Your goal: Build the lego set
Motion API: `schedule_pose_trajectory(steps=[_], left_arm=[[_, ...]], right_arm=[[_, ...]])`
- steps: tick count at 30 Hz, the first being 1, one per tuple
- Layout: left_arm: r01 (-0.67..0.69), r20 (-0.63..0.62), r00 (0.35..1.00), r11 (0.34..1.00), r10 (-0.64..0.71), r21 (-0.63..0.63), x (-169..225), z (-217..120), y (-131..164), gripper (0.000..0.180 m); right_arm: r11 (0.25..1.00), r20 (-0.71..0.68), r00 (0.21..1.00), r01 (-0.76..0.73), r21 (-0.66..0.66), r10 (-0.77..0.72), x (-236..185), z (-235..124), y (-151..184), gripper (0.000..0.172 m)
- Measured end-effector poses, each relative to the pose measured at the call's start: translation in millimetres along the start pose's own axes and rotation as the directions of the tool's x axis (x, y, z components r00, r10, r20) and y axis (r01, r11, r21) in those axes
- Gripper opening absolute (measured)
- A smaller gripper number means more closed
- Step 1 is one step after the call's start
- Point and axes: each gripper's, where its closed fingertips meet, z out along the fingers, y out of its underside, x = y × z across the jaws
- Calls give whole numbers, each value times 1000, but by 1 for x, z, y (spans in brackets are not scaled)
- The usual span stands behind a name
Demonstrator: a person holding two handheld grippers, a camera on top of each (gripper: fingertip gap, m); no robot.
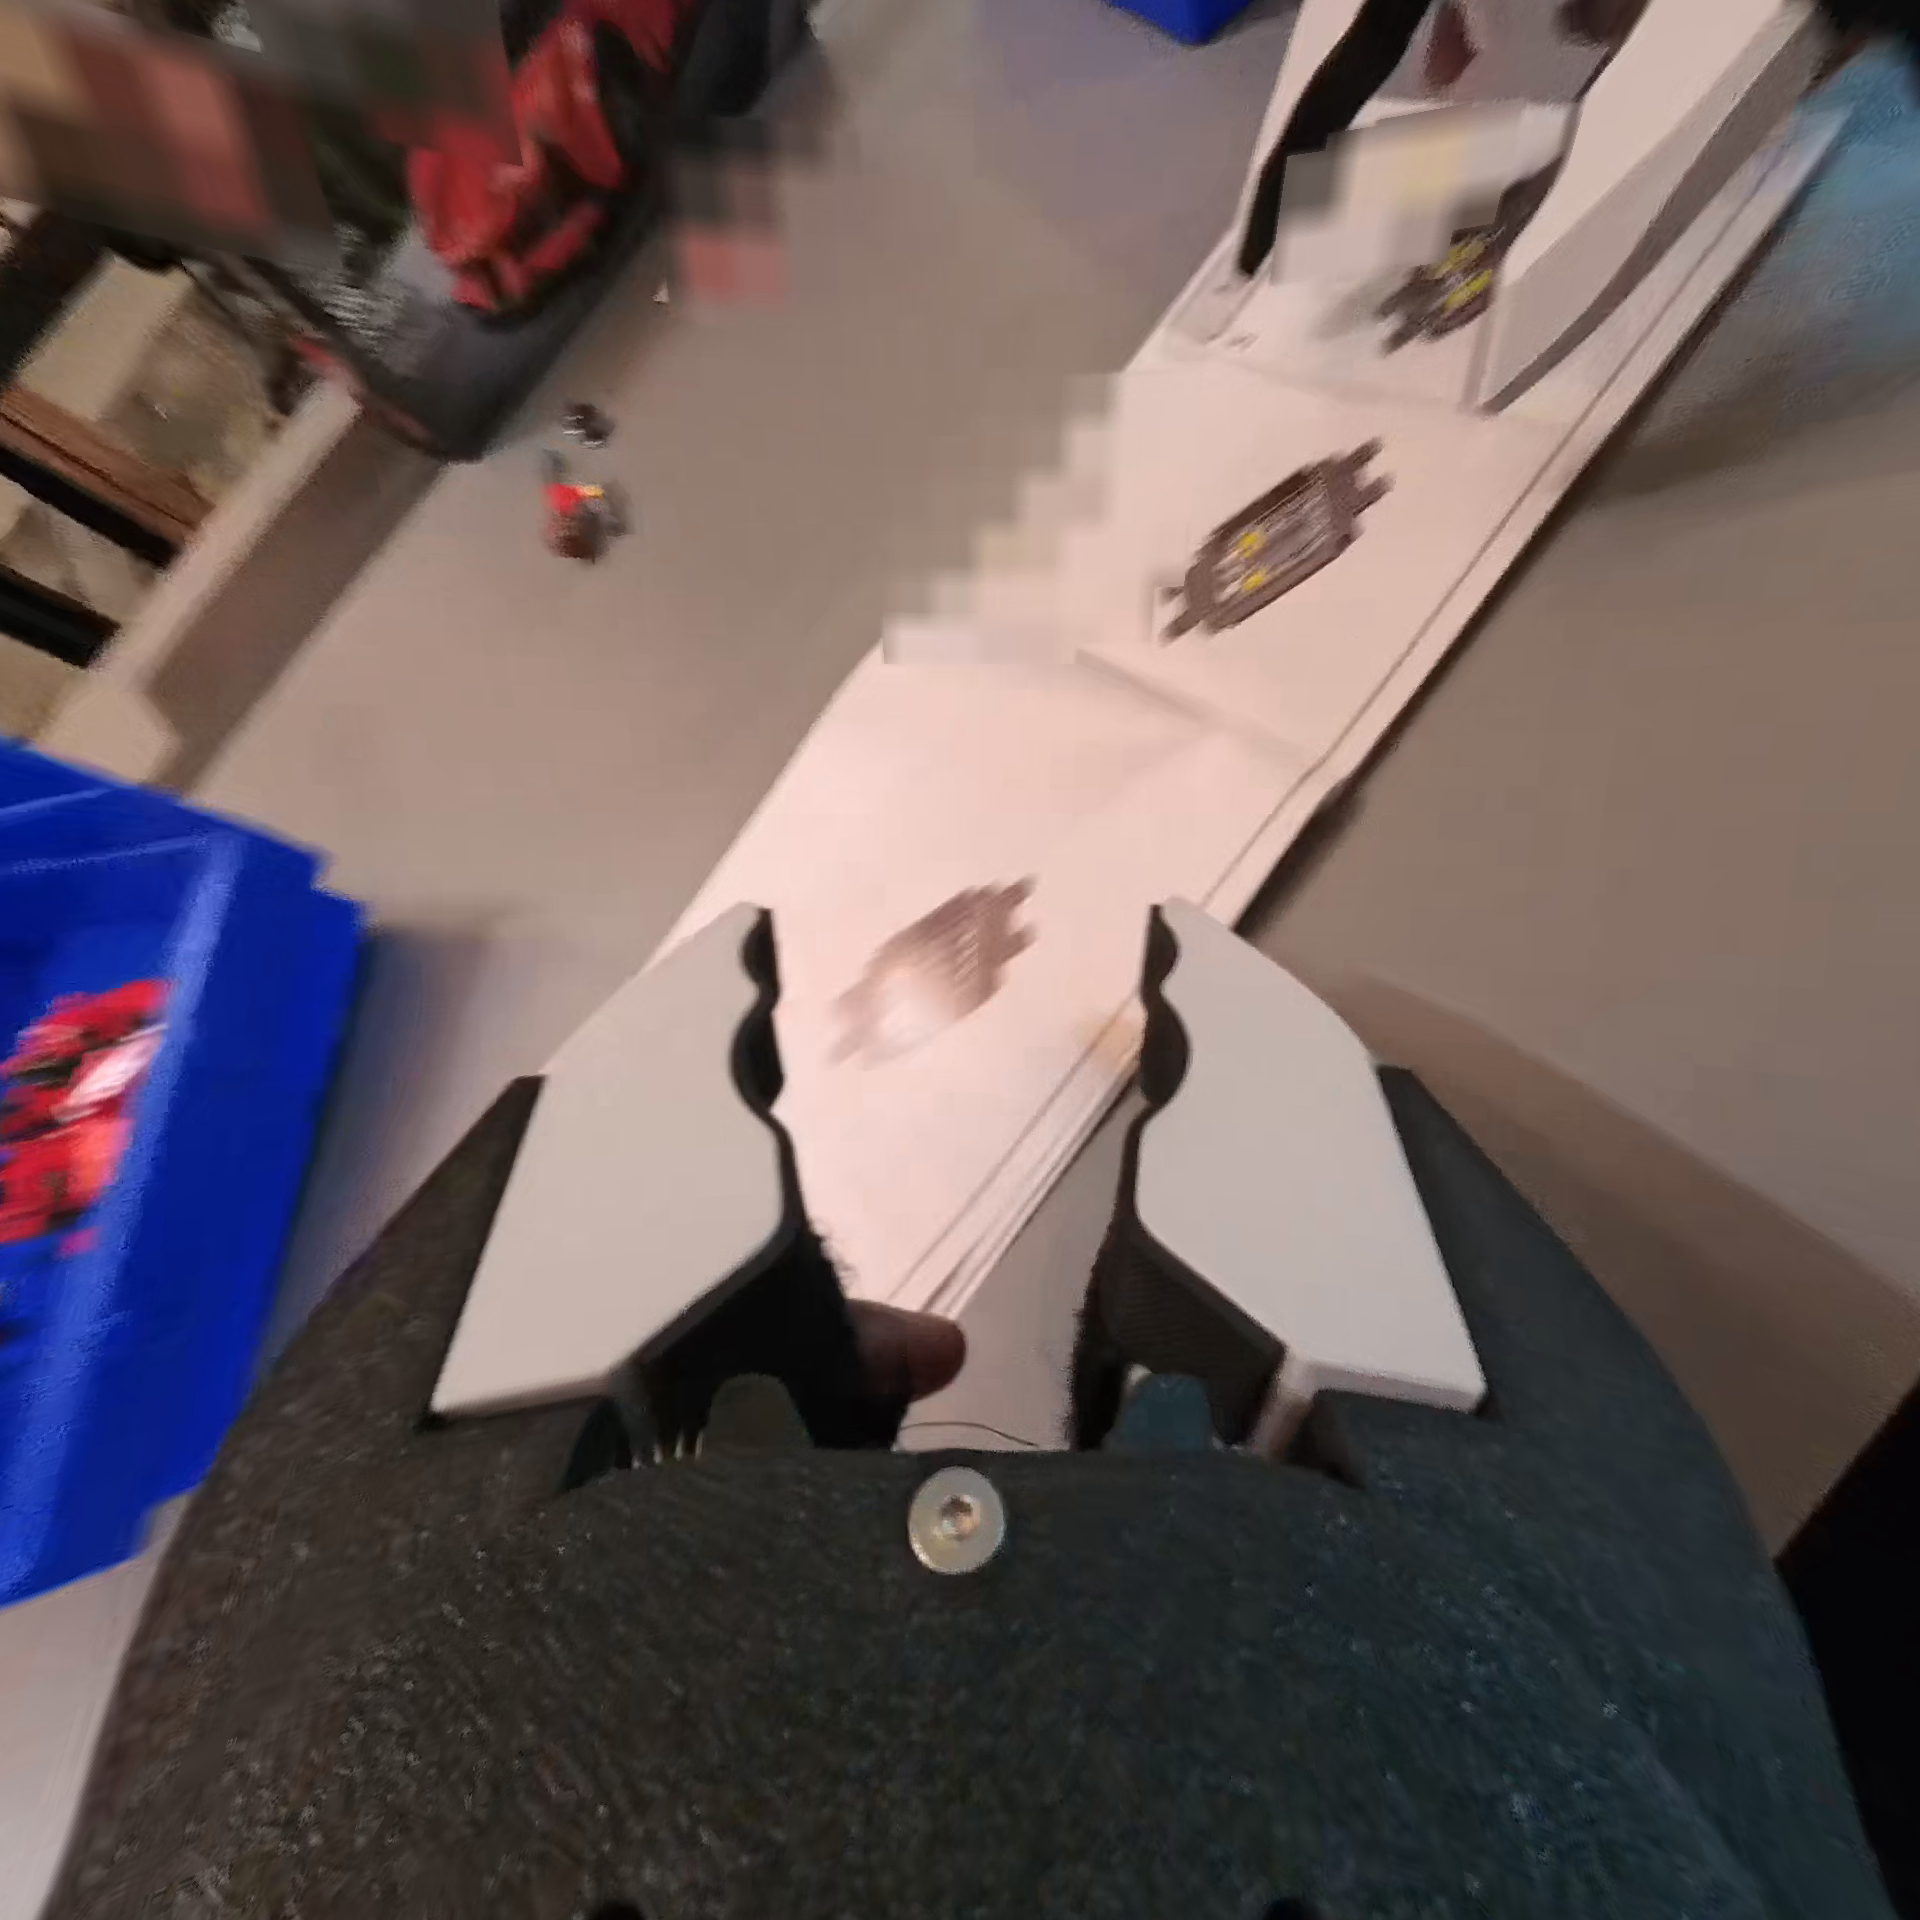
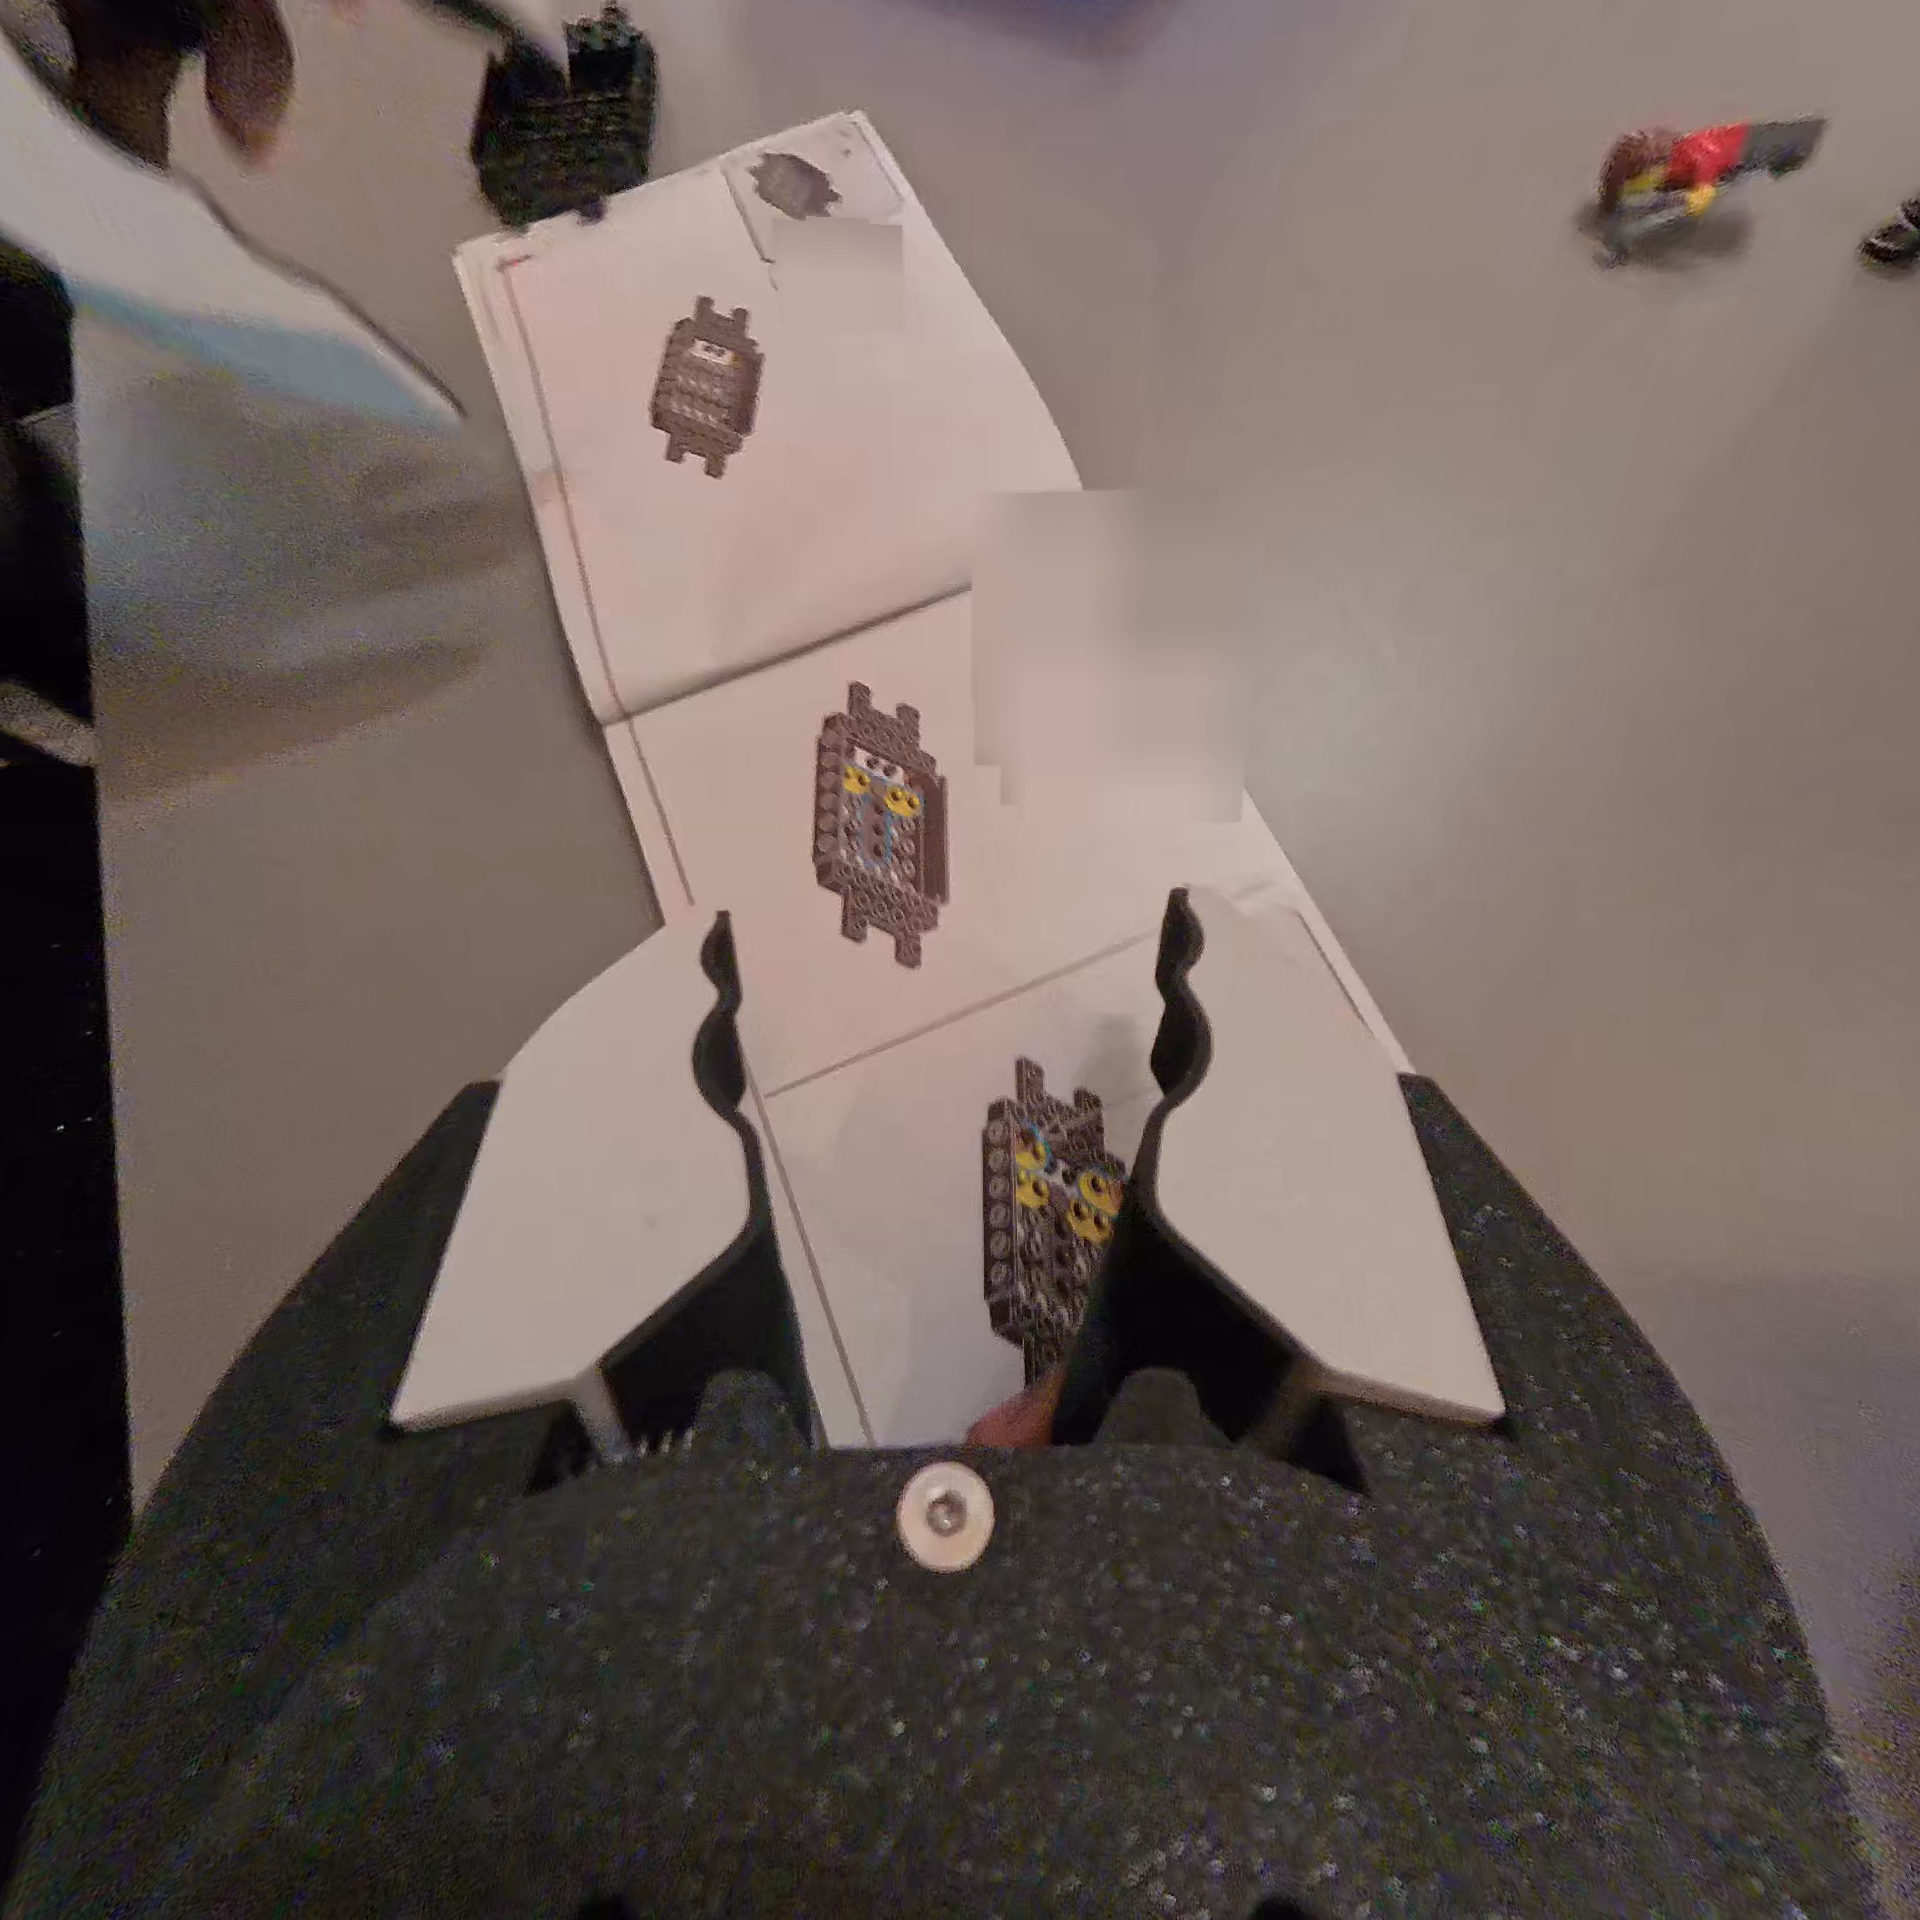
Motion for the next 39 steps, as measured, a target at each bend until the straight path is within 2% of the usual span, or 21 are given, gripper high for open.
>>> schedule_pose_trajectory(steps=[1,4,7,10,14,18,20,22,24,27,30,33,36,39], left_arm=[[-29,2,1000,1000,29,-8,-16,-14,11,76],[-159,-96,983,986,153,-58,-55,-51,52,82],[-222,-328,924,975,198,-35,-70,-62,79,73],[-352,-510,818,932,264,-82,-77,-55,101,70],[-570,-667,660,809,347,-144,-87,-38,130,72],[-622,-778,555,768,295,-152,-78,-27,143,70],[-606,-777,550,786,307,-119,-78,-22,138,58],[-569,-780,565,811,269,-133,-78,-22,138,58],[-486,-725,654,855,217,-183,-81,-20,131,58],[-338,-551,812,925,192,-175,-85,-18,96,58],[-231,-423,896,954,132,-193,-71,-25,64,58],[-128,-433,900,981,52,-148,-35,-24,32,58],[-182,-438,894,972,99,-152,-12,-10,16,58],[-244,-496,856,960,145,-140,12,8,0,58]], right_arm=[[1000,21,1000,13,-14,-13,-2,3,-3,81],[999,38,999,40,-36,-39,-5,13,-9,82],[1000,106,994,21,17,-23,-18,21,-17,80],[1000,124,992,2,11,-3,-22,20,-14,80],[999,86,996,-30,30,28,-15,6,-10,78],[993,59,994,-94,68,90,-10,-8,-3,77],[992,35,994,-109,63,107,-5,-13,4,76],[991,30,992,-122,58,120,-4,-16,10,75],[991,42,992,-122,52,119,-8,-18,15,74],[994,33,993,-111,14,111,-8,-19,26,69],[996,32,998,-60,-59,62,-8,-18,40,64],[999,13,1000,-23,-49,23,-6,-17,40,58],[999,9,1000,-30,-42,30,-6,-15,40,57],[999,6,1000,-27,-42,27,-7,-16,41,57]])
